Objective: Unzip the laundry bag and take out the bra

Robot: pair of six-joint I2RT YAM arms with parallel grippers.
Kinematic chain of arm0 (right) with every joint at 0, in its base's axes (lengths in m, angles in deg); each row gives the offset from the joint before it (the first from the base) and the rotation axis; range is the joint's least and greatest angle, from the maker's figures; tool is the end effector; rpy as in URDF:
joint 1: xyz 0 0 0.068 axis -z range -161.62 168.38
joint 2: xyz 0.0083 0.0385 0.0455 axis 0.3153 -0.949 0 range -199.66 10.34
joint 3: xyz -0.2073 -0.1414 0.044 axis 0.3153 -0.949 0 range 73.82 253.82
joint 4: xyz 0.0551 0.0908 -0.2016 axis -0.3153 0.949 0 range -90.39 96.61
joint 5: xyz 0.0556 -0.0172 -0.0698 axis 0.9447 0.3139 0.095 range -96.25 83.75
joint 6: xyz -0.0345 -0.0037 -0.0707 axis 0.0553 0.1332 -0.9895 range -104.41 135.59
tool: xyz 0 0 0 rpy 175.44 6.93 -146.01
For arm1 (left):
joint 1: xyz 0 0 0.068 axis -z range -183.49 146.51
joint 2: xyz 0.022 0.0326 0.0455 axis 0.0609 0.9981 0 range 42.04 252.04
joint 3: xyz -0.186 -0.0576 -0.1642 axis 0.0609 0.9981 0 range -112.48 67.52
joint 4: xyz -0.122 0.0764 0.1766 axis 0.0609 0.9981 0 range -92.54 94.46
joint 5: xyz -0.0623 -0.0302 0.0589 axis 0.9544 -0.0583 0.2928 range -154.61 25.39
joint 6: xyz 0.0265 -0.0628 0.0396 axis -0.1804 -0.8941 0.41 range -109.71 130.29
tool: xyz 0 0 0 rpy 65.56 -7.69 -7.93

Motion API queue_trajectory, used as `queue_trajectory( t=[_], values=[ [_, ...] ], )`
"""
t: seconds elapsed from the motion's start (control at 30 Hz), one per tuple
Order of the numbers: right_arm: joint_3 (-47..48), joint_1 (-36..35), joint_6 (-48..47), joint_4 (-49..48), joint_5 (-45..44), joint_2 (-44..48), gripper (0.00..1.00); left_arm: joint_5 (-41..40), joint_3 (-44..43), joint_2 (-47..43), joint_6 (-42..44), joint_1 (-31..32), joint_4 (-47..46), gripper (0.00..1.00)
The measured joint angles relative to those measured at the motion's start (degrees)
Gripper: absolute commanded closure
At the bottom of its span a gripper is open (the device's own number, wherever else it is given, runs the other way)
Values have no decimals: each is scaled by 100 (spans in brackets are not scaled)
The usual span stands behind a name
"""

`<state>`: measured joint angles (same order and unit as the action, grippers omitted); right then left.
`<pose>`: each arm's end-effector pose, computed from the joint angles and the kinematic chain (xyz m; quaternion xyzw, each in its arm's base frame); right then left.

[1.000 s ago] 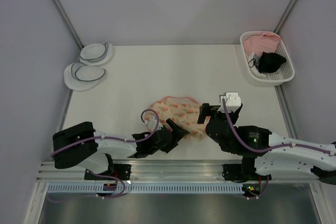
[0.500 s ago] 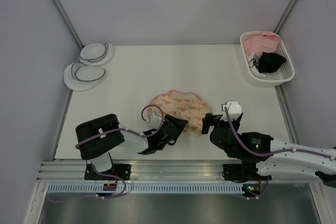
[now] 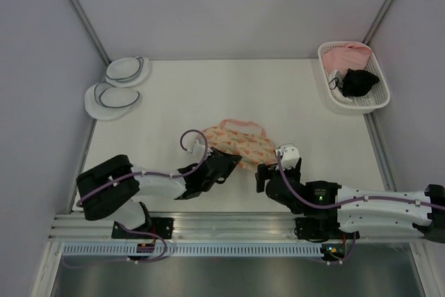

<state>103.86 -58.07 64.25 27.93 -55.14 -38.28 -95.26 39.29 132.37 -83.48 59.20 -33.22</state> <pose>0.0860 0.1395 0.2014 -0.0558 0.8585 0.1194 0.4957 0.1613 -0.2373 0.1334 -0.3500 0.7757 -0.4149 0.3219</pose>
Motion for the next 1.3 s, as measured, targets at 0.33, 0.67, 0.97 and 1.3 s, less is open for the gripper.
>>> queue_trajectory(
  t=[0.33, 0.67, 0.97, 1.3],
  values=[
    [-337, -111, -2, -1108, 424, -22, 10, 57, -413, -1473, -146, 4, 1746, 98],
    [-431, -284, 363, -1764, 393, -437, 27, 94, -367, -1462, -328, 4, 2111, 98],
    [-503, -286, 713, -1963, 393, -570, 36, 125, -326, -1561, -330, 4, 2094, 98],
    [-750, -284, 837, -2350, 313, -756, 43, 295, -319, -1609, -332, 7, 2024, 98]
  ],
)
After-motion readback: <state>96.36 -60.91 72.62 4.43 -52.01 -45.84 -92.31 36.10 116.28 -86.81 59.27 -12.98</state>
